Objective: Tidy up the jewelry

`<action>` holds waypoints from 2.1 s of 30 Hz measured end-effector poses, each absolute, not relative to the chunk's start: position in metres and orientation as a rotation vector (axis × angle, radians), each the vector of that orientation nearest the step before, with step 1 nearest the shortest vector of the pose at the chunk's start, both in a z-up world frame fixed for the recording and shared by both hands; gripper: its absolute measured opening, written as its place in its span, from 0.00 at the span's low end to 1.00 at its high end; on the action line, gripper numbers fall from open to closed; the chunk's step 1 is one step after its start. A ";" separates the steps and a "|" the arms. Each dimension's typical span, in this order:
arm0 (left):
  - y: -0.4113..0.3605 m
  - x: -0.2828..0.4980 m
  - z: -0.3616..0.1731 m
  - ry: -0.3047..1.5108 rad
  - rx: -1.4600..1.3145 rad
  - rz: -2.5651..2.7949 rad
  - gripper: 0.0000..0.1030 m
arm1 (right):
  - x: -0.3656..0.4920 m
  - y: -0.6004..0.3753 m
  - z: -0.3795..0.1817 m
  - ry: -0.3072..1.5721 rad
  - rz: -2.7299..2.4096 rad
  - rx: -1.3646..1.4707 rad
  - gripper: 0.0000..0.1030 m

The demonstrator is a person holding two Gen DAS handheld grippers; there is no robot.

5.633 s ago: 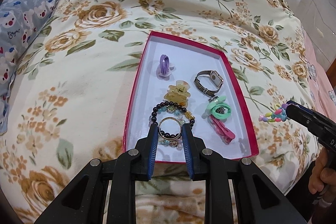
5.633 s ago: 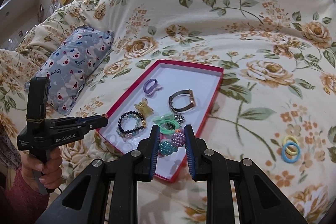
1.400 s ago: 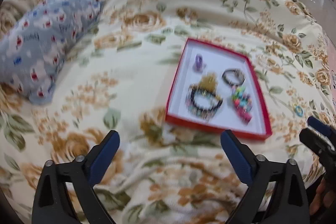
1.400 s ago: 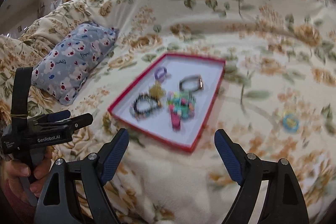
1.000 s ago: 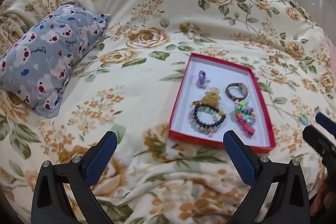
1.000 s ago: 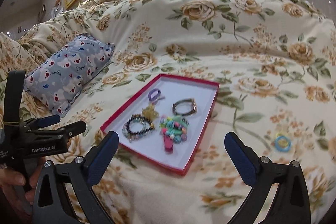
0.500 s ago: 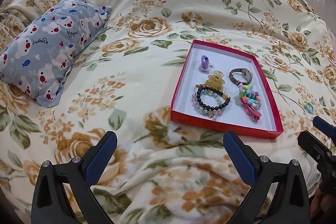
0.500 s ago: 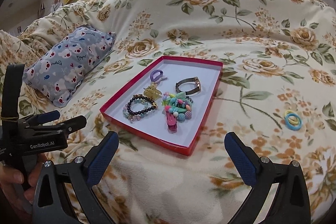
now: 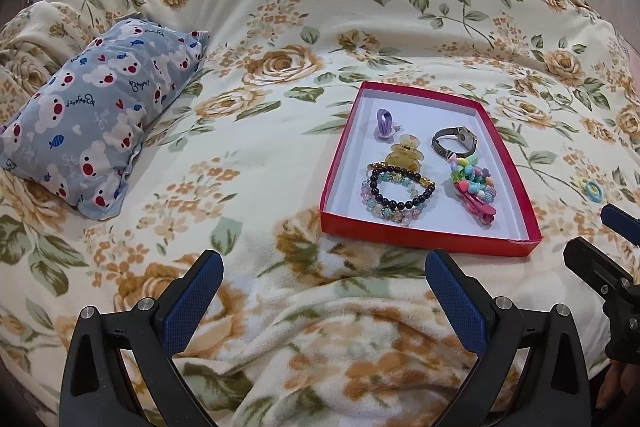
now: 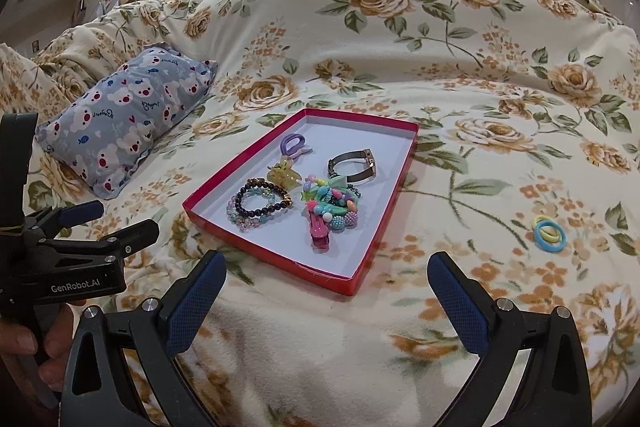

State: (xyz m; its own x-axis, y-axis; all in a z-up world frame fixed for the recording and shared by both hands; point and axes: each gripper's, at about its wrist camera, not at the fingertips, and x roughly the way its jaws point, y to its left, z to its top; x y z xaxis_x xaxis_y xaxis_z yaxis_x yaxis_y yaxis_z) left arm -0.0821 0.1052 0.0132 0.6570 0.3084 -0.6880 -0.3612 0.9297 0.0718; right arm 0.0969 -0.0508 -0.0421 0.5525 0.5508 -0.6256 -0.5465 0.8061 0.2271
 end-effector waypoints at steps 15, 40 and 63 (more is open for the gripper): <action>0.107 -0.085 0.013 0.760 -0.077 0.381 0.99 | 0.094 -0.047 -0.041 0.740 0.653 -0.006 0.99; 0.107 -0.089 0.014 0.750 -0.080 0.380 0.99 | 0.089 -0.046 -0.034 0.724 0.662 -0.011 0.99; 0.106 -0.086 0.013 0.749 -0.060 0.381 0.99 | 0.090 -0.046 -0.033 0.731 0.667 0.003 0.99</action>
